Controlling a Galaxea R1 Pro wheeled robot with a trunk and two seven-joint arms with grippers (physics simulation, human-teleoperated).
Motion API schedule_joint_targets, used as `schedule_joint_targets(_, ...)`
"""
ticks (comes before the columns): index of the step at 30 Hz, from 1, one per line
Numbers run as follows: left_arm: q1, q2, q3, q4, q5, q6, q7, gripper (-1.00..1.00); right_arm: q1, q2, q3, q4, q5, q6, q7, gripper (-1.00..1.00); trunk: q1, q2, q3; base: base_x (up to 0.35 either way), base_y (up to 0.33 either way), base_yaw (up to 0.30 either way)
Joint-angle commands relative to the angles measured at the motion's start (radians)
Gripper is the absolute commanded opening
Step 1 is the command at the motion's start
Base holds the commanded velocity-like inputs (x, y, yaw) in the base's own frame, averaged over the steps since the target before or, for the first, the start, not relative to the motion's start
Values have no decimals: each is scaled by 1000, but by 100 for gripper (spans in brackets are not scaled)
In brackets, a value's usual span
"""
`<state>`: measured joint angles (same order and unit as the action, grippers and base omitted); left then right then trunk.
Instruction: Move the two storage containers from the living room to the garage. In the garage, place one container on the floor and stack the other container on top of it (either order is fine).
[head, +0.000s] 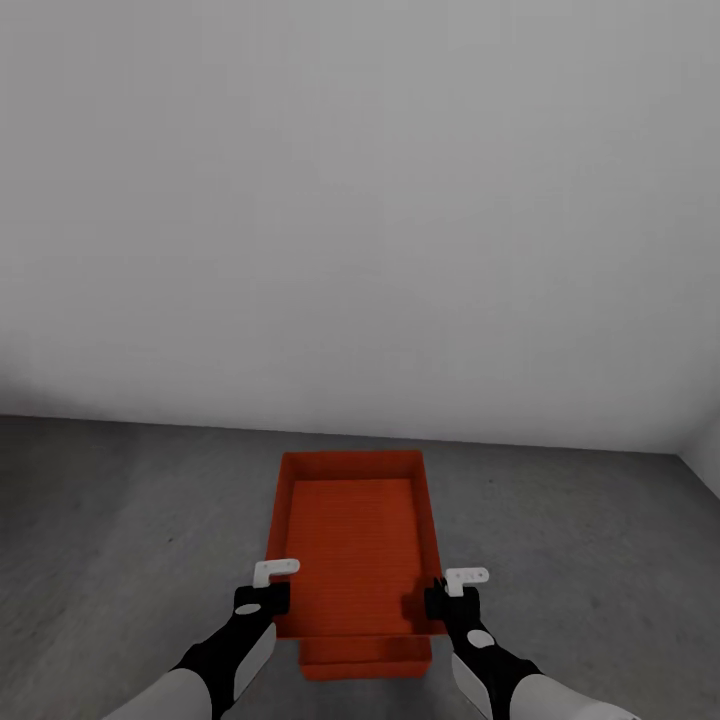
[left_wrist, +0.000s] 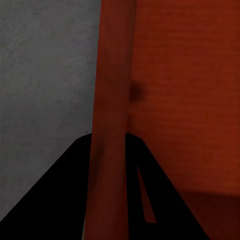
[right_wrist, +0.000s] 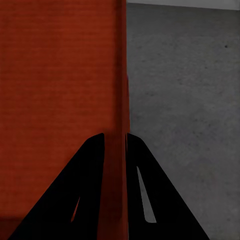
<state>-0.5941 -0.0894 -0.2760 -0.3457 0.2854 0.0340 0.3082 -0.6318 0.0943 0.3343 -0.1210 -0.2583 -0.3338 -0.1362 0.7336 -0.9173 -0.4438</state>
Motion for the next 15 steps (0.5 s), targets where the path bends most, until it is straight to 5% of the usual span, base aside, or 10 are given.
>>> schedule_joint_targets(1,-2,4,48,-6,-9,4,11,-100,0,-10,-10,14,-12,-4,1,-100,0,-1,-1,0,0,0)
schedule_joint_targets(15,-2,4,49,-6,-8,4,11,-100,0,-10,-11,14,-12,-4,1,-100,38,-71,-32,0,0,0)
